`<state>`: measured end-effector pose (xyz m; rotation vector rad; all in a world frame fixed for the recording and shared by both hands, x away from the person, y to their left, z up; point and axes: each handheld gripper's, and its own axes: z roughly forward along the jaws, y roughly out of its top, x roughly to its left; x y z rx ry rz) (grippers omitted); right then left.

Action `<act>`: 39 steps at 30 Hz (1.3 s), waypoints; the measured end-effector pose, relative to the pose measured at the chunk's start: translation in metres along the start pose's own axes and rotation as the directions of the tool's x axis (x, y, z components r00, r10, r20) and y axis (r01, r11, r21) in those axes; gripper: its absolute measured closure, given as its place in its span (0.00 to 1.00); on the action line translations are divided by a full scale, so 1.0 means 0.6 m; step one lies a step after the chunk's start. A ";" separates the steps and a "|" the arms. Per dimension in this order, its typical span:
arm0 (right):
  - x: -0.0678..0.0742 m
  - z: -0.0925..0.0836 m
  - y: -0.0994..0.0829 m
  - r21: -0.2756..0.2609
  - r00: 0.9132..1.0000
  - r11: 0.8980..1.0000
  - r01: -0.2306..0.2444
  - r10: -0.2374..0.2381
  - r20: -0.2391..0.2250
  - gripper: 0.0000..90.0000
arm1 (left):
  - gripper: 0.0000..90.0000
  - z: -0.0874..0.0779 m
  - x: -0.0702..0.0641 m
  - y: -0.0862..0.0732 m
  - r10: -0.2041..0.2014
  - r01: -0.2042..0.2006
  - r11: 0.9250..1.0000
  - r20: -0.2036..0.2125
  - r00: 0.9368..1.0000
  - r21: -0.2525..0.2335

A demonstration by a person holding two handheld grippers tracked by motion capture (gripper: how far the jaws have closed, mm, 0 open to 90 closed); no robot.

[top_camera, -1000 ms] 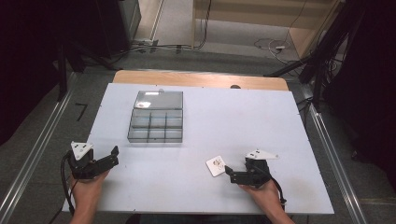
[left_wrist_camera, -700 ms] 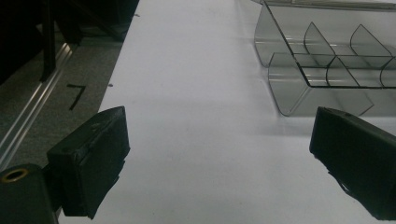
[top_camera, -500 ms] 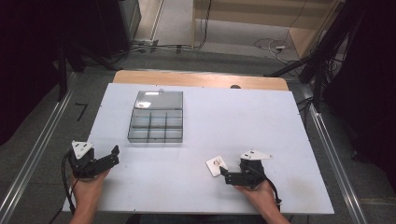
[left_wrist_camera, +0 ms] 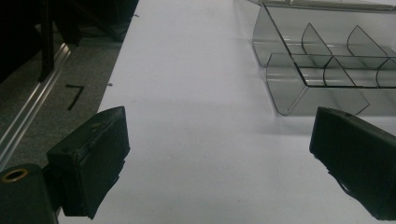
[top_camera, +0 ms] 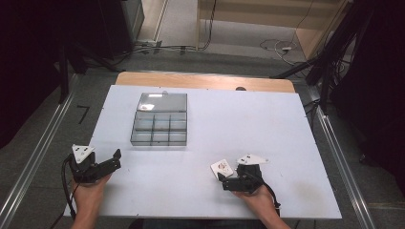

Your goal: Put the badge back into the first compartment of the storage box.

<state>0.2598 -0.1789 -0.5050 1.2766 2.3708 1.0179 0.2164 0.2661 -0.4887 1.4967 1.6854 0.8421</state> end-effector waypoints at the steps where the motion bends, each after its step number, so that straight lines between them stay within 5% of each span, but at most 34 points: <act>1: 0.002 0.001 0.000 -0.002 1.000 1.000 -0.005 0.005 -0.002 0.07 | 0.06 0.000 0.000 0.000 0.000 0.000 1.000 0.001 1.000 0.000; 18: 0.041 0.014 -0.003 -0.005 0.994 0.997 0.074 -0.074 0.077 0.21 | 0.06 0.000 0.001 0.000 -0.005 0.005 1.000 0.002 1.000 0.000; 39: 0.051 0.013 -0.006 -0.020 0.993 0.997 0.075 -0.073 0.091 0.35 | 0.06 -0.003 0.004 0.000 -0.021 0.021 1.000 0.002 1.000 -0.003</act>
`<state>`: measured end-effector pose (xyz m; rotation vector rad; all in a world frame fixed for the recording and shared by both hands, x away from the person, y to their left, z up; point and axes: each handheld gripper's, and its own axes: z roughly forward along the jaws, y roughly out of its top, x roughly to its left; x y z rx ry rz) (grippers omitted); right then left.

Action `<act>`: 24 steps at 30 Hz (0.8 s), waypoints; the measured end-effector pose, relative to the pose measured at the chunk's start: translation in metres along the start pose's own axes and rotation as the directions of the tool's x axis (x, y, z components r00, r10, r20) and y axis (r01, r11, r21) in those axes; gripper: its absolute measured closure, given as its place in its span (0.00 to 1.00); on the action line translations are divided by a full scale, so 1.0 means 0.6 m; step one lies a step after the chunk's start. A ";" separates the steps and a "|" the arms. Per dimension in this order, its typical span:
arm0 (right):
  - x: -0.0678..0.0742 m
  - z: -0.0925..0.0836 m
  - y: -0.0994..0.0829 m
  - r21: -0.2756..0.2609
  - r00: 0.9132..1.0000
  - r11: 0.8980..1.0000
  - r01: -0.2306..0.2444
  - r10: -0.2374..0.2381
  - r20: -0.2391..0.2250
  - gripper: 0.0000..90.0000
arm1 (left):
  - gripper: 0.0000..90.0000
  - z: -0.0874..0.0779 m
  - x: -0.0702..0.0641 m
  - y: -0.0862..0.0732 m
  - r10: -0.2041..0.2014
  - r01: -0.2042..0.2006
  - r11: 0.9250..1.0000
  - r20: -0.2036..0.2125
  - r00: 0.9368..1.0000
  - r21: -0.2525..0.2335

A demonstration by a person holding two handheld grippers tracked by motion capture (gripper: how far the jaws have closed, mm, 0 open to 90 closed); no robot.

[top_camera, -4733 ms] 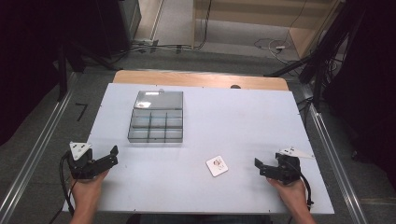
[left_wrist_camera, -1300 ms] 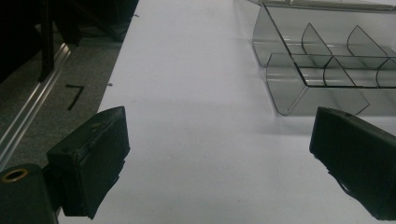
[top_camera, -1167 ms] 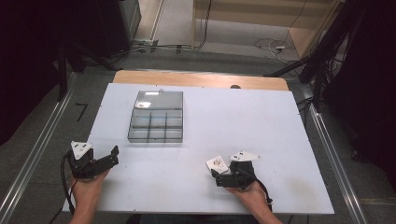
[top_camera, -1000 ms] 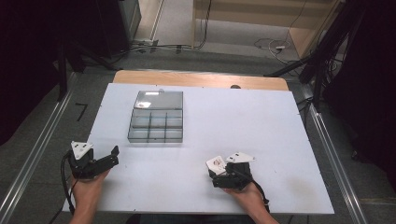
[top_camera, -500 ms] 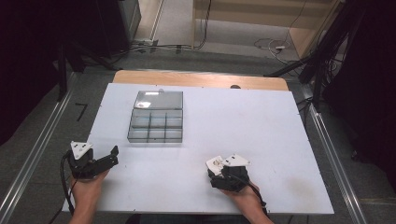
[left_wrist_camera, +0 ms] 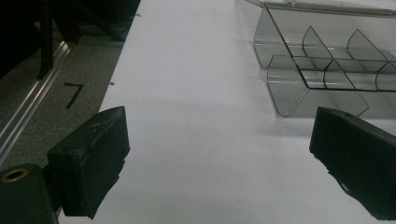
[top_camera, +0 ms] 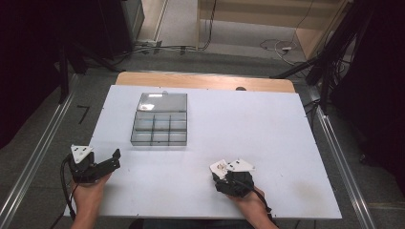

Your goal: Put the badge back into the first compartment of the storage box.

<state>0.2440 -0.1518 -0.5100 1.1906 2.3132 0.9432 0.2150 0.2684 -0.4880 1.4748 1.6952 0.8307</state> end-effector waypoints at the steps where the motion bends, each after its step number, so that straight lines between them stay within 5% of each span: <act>1: 0.000 0.000 0.000 0.000 1.000 1.000 0.000 0.000 0.000 0.35 | 0.06 0.000 0.001 0.000 0.001 -0.001 1.000 0.000 1.000 0.000; 24: 0.012 -0.001 0.063 -0.064 0.999 0.998 -0.007 0.004 -0.053 0.35 | 0.06 0.000 0.008 -0.001 -0.021 0.021 1.000 0.001 1.000 0.001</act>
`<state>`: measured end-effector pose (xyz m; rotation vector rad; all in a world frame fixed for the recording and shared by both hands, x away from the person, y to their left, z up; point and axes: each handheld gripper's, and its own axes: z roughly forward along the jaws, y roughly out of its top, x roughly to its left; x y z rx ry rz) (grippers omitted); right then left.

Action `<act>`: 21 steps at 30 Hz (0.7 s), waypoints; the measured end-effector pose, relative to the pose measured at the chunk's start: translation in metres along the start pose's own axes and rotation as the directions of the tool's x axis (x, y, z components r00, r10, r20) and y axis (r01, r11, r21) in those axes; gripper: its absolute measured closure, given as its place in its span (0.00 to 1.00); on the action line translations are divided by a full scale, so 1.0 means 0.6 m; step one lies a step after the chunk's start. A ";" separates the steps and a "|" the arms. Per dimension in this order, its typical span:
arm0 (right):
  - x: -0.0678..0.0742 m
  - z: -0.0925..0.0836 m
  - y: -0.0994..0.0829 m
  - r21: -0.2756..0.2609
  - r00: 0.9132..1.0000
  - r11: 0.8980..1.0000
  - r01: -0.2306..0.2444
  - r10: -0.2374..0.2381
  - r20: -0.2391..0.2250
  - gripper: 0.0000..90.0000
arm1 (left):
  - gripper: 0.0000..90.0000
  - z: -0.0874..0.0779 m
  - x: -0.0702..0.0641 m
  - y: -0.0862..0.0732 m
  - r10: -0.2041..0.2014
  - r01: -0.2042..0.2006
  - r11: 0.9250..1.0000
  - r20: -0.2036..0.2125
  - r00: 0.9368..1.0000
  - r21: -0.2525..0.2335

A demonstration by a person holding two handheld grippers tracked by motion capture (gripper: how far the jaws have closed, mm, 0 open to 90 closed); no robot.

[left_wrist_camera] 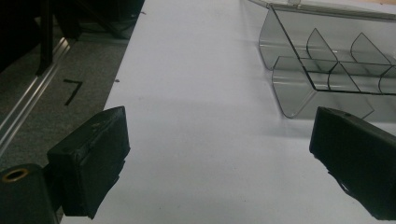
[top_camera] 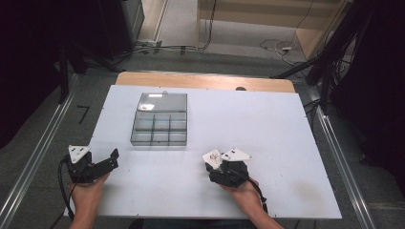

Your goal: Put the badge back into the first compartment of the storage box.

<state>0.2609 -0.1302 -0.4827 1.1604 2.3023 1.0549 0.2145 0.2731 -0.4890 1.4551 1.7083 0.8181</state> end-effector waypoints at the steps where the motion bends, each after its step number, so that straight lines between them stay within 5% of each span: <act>1: 0.002 0.002 0.004 -0.001 1.000 1.000 0.002 -0.002 -0.005 0.35 | 0.06 0.000 0.000 0.000 0.000 0.000 1.000 0.001 1.000 0.000; 21: 0.052 0.033 0.064 -0.033 0.998 0.998 0.048 -0.049 -0.049 0.35 | 0.06 -0.001 0.003 0.000 -0.009 0.009 1.000 0.014 1.000 -0.002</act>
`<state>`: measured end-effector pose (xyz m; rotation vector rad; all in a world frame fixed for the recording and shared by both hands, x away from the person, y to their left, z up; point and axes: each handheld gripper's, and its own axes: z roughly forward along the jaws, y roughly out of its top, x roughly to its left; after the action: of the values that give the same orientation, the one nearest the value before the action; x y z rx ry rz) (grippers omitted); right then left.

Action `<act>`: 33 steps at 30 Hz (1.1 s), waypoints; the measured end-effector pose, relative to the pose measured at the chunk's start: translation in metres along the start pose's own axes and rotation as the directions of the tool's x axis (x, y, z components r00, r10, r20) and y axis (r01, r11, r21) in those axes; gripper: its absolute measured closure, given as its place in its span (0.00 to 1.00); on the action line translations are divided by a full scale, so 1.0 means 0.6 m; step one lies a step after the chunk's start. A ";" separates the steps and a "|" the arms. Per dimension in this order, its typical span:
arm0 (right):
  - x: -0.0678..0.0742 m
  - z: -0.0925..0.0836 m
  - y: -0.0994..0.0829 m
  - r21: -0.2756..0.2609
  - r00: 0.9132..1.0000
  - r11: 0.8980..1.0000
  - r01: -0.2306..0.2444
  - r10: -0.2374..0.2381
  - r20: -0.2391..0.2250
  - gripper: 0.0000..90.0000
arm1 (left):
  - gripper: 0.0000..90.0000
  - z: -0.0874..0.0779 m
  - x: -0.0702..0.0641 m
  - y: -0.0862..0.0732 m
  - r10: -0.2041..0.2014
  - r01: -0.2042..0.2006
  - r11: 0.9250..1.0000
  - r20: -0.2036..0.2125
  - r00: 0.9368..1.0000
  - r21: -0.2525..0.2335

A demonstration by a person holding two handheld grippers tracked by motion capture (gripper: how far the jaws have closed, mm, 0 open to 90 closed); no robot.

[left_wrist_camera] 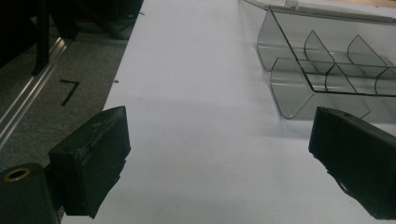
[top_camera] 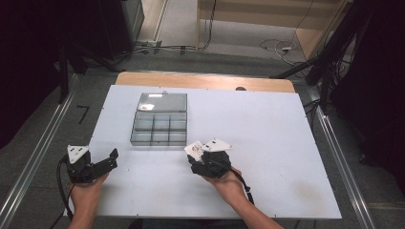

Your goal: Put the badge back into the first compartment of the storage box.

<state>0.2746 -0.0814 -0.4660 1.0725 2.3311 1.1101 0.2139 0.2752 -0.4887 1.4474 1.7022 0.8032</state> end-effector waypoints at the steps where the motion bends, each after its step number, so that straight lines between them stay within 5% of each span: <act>1: 0.001 0.001 0.002 -0.001 1.000 1.000 0.001 -0.001 -0.001 0.35 | 0.06 0.000 0.000 0.000 0.002 -0.002 1.000 0.000 1.000 0.000; 33: 0.025 0.043 0.052 -0.007 0.999 1.000 0.008 -0.009 -0.032 0.35 | 0.06 -0.001 -0.006 0.000 0.032 -0.032 0.999 0.011 0.999 -0.004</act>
<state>0.2946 -0.0443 -0.4581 1.0489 2.3525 1.1392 0.2137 0.2717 -0.4878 1.4776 1.6723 0.8142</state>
